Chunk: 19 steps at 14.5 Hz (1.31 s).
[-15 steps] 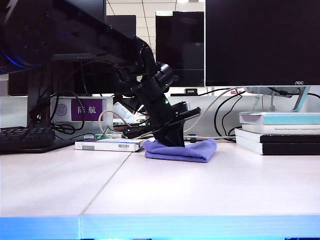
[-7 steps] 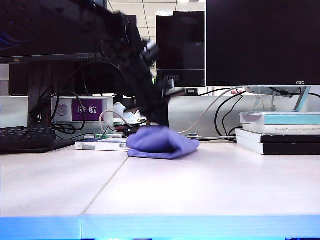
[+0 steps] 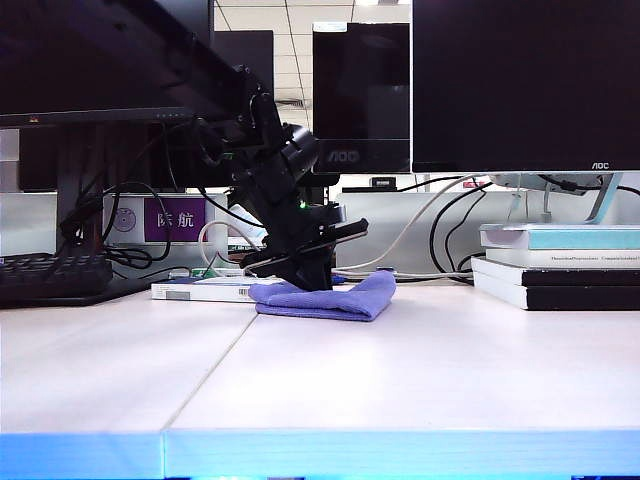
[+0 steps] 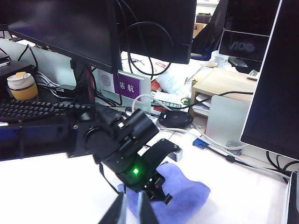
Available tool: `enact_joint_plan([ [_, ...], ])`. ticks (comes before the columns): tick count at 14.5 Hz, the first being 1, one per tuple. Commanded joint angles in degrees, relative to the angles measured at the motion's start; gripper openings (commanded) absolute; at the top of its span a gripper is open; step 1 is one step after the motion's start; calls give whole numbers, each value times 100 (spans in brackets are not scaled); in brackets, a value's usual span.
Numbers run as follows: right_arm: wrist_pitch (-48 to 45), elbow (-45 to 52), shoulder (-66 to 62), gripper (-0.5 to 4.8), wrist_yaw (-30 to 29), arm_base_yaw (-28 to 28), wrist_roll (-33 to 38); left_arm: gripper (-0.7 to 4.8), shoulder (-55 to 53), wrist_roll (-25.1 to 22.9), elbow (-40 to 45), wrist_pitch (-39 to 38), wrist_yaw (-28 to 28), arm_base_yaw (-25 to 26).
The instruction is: Wipe the table from front to back using the rag.
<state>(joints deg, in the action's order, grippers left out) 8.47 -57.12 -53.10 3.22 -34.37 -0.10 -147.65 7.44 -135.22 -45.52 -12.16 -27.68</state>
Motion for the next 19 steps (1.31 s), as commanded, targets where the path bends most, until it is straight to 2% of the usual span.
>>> enact_joint_plan([
  [1, -74, -24, 15, 45, 4, -7, -15, -6, 616, 2, 1534, 492, 61, -24],
  [3, -74, -24, 15, 45, 4, -7, -15, -6, 955, -61, 2124, 619, 35, -24],
  [7, -74, -24, 15, 45, 4, -7, -15, -6, 1220, -195, 2201, 317, 59, -101],
  [9, -72, -22, 13, 45, 4, -9, -15, -6, 1346, -205, 2450, 485, 59, -149],
  [12, -72, -22, 13, 45, 4, -7, -15, -6, 1818, -140, 3373, 885, 59, -153],
  [13, -70, -22, 13, 45, 4, -9, -15, -5, 2208, -140, 3993, 1104, 55, -160],
  [15, -70, -22, 13, 45, 4, -7, -15, -6, 2634, -140, 4671, 1305, 57, -229],
  [19, -63, -22, 13, 45, 4, -7, -15, -6, 3163, -136, 5683, 1449, -13, -422],
])
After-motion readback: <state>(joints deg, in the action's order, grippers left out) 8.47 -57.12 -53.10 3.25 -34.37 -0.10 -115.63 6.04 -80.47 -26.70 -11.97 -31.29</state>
